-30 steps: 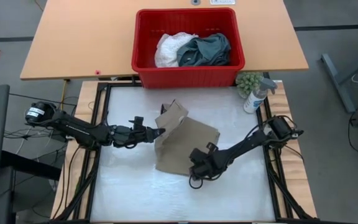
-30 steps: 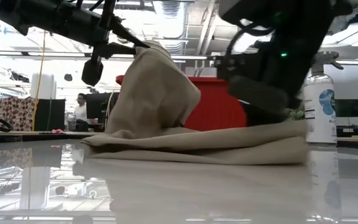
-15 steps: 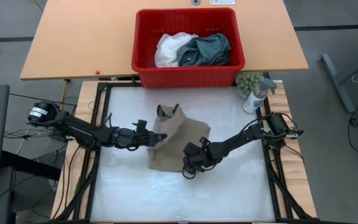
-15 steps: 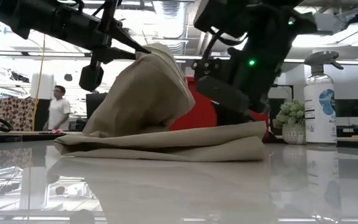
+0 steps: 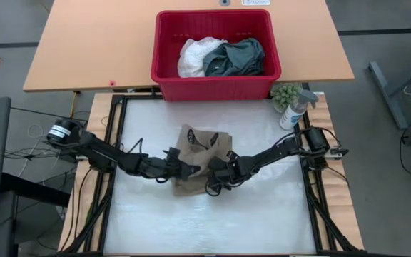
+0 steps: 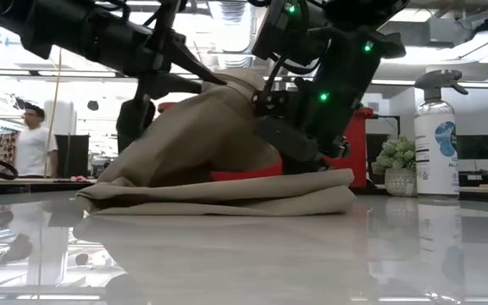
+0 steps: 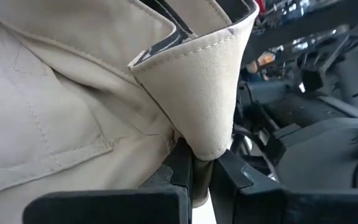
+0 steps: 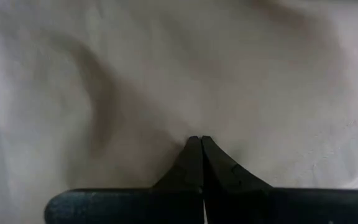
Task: Fold Laundry from Bin
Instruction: Fold the brown short pants in the red bin
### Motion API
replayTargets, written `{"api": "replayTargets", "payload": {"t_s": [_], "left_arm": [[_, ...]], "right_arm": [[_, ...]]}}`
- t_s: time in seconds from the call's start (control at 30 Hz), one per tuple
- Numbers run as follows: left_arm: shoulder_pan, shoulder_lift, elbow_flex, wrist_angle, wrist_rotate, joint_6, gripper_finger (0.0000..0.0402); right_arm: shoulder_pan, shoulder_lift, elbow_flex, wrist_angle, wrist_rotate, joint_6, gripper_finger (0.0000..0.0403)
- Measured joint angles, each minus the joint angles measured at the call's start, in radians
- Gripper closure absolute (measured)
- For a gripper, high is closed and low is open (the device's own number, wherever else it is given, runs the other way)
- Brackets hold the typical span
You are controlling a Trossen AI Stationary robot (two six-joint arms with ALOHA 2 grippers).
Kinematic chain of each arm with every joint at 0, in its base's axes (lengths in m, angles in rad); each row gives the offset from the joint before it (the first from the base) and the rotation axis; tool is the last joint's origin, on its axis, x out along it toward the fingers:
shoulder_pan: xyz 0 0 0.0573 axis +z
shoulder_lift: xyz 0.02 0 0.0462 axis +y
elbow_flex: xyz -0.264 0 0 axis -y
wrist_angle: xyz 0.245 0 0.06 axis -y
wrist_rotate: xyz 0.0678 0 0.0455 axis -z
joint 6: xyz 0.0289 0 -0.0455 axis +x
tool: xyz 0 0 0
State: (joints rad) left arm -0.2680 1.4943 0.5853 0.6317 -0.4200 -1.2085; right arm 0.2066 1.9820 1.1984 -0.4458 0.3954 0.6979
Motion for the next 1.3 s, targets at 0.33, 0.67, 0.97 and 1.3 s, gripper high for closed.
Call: {"api": "replayTargets", "payload": {"t_s": [0.33,0.67,0.97,1.3], "left_arm": [[-0.002,0.099,0.041,-0.106,0.046,-0.068,0.039],[-0.002,0.112,0.068,-0.094,0.071,-0.005,0.0376],[-0.002,0.111,0.144,-0.107,0.11,0.184,0.0325],[-0.002,0.111,0.15,-0.089,0.208,0.234,0.0213]], "right_arm": [[0.057,-0.073,-0.01,-0.054,0.058,0.008,0.0388],[0.081,-0.175,-0.004,-0.075,0.105,0.012,0.038],[0.105,-0.219,-0.003,-0.107,0.137,0.01,0.0366],[0.137,-0.415,-0.001,-0.295,0.188,0.034,0.0374]]}}
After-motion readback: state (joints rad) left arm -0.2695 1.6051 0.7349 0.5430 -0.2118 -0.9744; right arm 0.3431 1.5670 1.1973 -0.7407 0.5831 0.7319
